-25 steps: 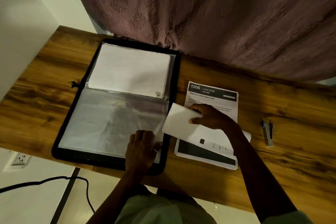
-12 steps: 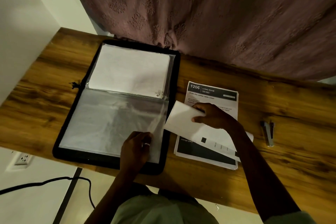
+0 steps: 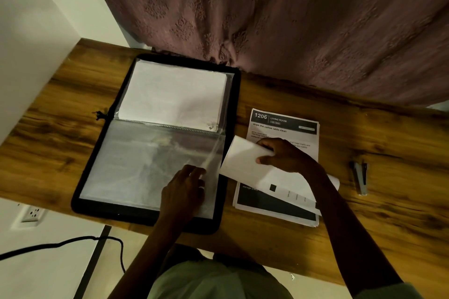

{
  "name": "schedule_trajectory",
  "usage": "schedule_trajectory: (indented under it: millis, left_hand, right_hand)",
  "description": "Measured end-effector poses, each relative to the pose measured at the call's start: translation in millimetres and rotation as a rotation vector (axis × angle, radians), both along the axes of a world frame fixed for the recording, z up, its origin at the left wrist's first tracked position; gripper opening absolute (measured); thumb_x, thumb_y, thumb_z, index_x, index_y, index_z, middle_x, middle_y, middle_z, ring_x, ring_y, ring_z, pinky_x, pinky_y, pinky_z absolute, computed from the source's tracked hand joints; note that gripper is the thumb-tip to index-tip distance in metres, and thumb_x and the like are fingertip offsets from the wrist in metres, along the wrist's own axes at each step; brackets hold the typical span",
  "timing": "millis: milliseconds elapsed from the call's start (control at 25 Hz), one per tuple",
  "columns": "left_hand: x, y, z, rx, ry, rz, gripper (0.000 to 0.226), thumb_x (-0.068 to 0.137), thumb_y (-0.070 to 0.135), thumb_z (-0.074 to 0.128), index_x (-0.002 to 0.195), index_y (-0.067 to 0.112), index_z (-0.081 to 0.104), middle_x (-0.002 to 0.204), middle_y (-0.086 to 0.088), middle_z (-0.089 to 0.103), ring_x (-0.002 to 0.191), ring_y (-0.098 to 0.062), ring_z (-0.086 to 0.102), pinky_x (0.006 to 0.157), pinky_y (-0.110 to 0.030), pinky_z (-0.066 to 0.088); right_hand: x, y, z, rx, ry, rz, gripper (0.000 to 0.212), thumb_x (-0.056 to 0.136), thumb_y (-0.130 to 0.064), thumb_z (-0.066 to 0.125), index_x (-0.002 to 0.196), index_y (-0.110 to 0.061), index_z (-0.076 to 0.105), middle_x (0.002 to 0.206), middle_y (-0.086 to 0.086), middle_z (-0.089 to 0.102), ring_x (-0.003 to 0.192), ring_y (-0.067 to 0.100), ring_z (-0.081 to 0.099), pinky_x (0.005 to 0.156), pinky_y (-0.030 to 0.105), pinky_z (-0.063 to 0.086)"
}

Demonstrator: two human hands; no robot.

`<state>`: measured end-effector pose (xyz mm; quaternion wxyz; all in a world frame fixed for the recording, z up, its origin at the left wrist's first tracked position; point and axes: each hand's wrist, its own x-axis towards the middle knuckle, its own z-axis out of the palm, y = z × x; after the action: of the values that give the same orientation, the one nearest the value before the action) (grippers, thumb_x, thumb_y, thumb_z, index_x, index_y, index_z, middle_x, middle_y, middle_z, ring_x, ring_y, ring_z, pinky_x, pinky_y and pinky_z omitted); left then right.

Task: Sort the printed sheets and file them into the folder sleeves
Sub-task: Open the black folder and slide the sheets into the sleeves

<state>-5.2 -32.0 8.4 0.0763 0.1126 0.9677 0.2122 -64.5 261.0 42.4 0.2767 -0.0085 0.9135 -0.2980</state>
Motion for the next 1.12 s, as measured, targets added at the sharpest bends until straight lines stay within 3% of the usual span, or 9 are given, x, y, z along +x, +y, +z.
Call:
schedule_trajectory:
  millis: [120,240,440,560,720,800,880,1000,1120]
  left_hand:
    - [-2.2,9.2,8.5,-0.017,0.069,0.11,0.022,0.09,0.037,0.069,0.104,0.021,0.063,0.092,0.004,0.066,0.073,-0.014,0.063,0.057,-0.029,0.052]
    - [-6.2,13.2,10.7,-0.041,0.052,0.14,0.029,0.087,0.02,0.071,0.112,0.021,0.055,0.074,0.007,0.069,0.05,-0.011,0.054,0.047,-0.02,0.04]
    - [-10.5,17.2,18.1,-0.053,-0.008,0.18,0.04,0.089,0.009,0.064,0.125,0.02,0.054,0.092,0.009,0.076,0.057,-0.012,0.063,0.047,-0.019,0.036]
    - [-14.3,16.9,15.9,0.001,0.017,0.154,0.045,0.085,0.004,0.066,0.124,0.023,0.053,0.094,0.005,0.075,0.065,-0.014,0.066,0.05,-0.023,0.048]
    - [-17.6,14.0,10.3,-0.038,0.036,-0.012,0.054,0.08,0.005,0.078,0.127,0.023,0.059,0.123,-0.01,0.06,0.063,-0.012,0.062,0.049,-0.02,0.045]
    - [-19.7,15.5,12.3,-0.085,-0.001,-0.066,0.053,0.083,0.005,0.075,0.13,0.023,0.059,0.135,-0.011,0.051,0.072,-0.015,0.067,0.053,-0.022,0.051]
    - [-21.6,17.2,14.5,-0.119,-0.056,-0.041,0.049,0.09,0.011,0.069,0.135,0.023,0.056,0.142,-0.008,0.046,0.088,-0.02,0.069,0.067,-0.029,0.058]
    - [-21.3,18.9,20.9,-0.091,-0.14,0.061,0.039,0.094,0.03,0.066,0.132,0.022,0.06,0.138,-0.001,0.053,0.1,-0.021,0.067,0.08,-0.031,0.056]
    - [-18.7,19.8,26.9,0.021,-0.161,0.202,0.027,0.1,0.039,0.055,0.108,0.02,0.071,0.112,0.001,0.067,0.079,-0.011,0.06,0.064,-0.021,0.044]
  right_hand:
    - [0.9,1.1,-0.8,-0.006,0.01,-0.003,0.053,0.089,-0.025,0.071,0.138,-0.015,0.052,0.146,0.005,0.048,0.134,0.026,0.044,0.11,0.038,0.035]
    - [1.2,0.3,-1.7,0.019,0.031,0.019,0.055,0.089,-0.027,0.071,0.138,-0.016,0.052,0.148,0.004,0.047,0.135,0.025,0.043,0.111,0.039,0.033]
    - [0.1,0.9,-4.9,0.037,0.036,0.029,0.058,0.089,-0.029,0.071,0.141,-0.018,0.049,0.15,0.003,0.045,0.137,0.025,0.041,0.113,0.04,0.03]
    - [-0.8,0.0,-5.5,0.044,0.029,0.029,0.06,0.089,-0.03,0.071,0.143,-0.018,0.047,0.151,0.003,0.043,0.139,0.026,0.038,0.114,0.04,0.029]
    - [-1.8,0.6,-7.4,0.021,0.012,0.02,0.061,0.089,-0.029,0.071,0.143,-0.018,0.046,0.151,0.004,0.043,0.138,0.026,0.039,0.112,0.039,0.032]
    - [-1.8,0.5,-7.2,0.007,0.009,0.009,0.061,0.088,-0.028,0.071,0.143,-0.017,0.047,0.15,0.004,0.044,0.137,0.026,0.041,0.111,0.037,0.034]
    - [-2.0,0.9,-7.3,0.012,0.012,0.01,0.06,0.088,-0.028,0.071,0.142,-0.017,0.048,0.149,0.004,0.045,0.136,0.026,0.042,0.111,0.038,0.033]
    - [-2.7,2.5,-8.1,0.014,0.013,0.012,0.057,0.087,-0.03,0.072,0.139,-0.017,0.051,0.148,0.004,0.047,0.134,0.026,0.044,0.11,0.04,0.035]
    - [-7.0,2.1,-4.8,-0.047,0.011,-0.029,0.051,0.088,-0.028,0.071,0.134,-0.015,0.054,0.143,0.005,0.051,0.129,0.025,0.049,0.103,0.035,0.04]
